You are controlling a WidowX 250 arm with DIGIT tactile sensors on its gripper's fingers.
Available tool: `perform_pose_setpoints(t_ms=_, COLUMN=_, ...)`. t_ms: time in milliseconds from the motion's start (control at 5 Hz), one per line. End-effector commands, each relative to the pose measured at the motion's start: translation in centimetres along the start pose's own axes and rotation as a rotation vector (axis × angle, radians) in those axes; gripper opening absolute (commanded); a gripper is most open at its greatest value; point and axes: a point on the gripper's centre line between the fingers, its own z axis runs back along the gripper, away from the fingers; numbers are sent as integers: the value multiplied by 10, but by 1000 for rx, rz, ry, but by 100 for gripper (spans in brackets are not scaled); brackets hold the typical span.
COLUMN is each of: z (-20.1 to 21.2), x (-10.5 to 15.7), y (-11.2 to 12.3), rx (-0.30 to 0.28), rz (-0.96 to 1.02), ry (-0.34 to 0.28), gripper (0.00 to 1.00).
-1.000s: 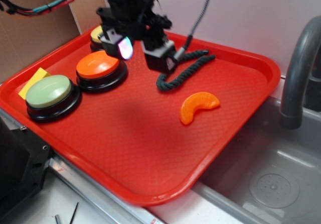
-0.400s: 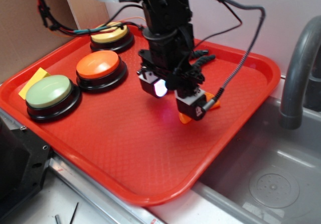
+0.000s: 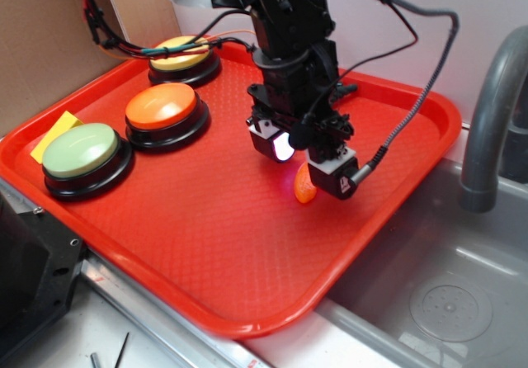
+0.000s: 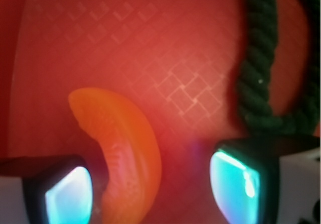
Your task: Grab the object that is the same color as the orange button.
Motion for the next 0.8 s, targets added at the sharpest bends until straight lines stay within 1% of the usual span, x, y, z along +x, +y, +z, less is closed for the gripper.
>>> perform_pose_setpoints(t_ms=0, z=0, x=11, y=-3, rx=49, rz=-9, ry=22, gripper=100)
perform_pose_setpoints(t_ms=200, z=-3, x=7, y=-5, rx=59, rz=31, ry=35, gripper=0)
perform_pose_setpoints(t_ms=400, z=-4, x=7, y=-4, rx=83, rz=-2, ry=41, gripper=0)
perform_pose_setpoints(t_ms=600, z=12, x=5, y=-6, rx=85, rz=-41, ry=-67, gripper=0)
